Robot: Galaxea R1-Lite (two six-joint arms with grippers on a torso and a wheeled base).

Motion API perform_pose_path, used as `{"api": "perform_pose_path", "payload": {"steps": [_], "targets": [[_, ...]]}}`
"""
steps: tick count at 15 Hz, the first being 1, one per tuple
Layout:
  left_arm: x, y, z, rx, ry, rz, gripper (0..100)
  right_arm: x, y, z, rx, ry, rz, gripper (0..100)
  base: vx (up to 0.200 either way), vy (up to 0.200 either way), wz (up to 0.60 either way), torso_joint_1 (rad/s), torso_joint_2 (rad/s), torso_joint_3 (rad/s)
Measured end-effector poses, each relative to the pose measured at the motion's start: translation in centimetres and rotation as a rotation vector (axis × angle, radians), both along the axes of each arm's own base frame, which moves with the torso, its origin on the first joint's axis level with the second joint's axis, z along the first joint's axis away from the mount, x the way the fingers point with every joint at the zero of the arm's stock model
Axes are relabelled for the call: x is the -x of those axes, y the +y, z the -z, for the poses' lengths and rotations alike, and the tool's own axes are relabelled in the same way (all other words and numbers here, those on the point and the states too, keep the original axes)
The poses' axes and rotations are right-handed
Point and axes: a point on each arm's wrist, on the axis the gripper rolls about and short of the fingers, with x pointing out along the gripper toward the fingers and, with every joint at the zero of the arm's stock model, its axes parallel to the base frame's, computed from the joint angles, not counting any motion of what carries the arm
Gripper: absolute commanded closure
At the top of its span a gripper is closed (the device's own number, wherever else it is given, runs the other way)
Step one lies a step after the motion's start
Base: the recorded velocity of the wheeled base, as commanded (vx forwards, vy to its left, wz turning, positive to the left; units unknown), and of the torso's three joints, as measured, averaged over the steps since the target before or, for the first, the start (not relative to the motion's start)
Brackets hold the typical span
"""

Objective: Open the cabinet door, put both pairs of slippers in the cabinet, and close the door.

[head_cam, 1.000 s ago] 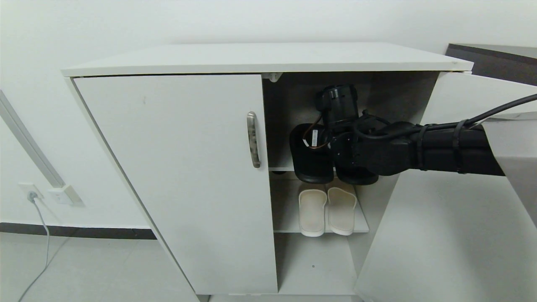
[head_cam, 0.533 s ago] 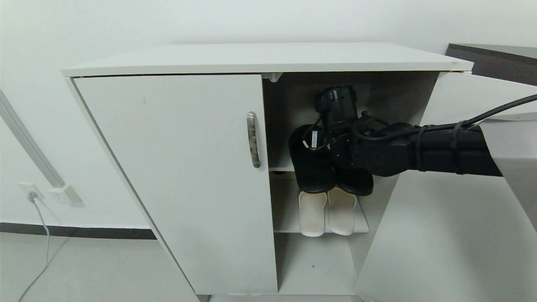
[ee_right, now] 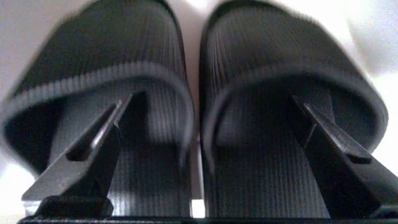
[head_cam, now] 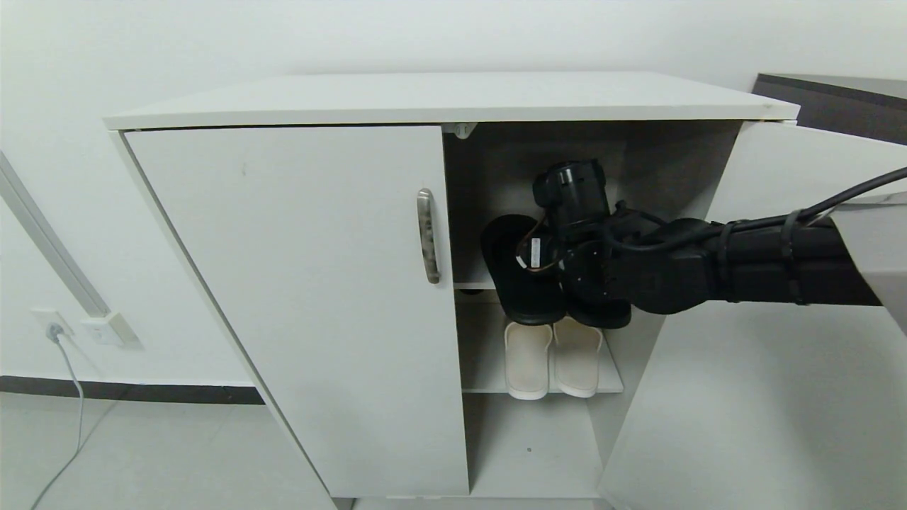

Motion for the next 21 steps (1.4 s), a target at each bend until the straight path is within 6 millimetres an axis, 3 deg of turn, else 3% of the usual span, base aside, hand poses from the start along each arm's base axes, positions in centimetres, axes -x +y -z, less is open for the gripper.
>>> {"api": "perform_pose_path", "payload": {"steps": [4,8,14,15,21], "targets": [[0.0,0.0,0.0,0.0,0.0,0.0,100,2.5,-1.0,-0.7,-0.001,-0.002,-0.02,0,0.0,0.0,0.0,0.0,0.0,0.0],[0.0,0.0,0.0,-0.001,0.0,0.0,100,6.9,-2.4,-1.3,-0.019,-0.012,-0.086,0,0.0,0.0,0.0,0.0,0.0,0.0],[0.0,0.0,0.0,-0.001,0.0,0.0,100,12.8,-4.2,0.5,-0.051,-0.023,-0.207,0,0.0,0.0,0.0,0.0,0.0,0.0],[0.0,0.0,0.0,-0.001,0.0,0.0,100,13.5,-4.3,0.7,-0.067,-0.028,-0.244,100,0.0,0.0,0.0,0.0,0.0,0.0],[0.0,0.0,0.0,0.0,0.0,0.0,100,15.3,-4.5,1.4,-0.059,-0.013,-0.3,100,0.0,0.0,0.0,0.0,0.0,0.0]]}}
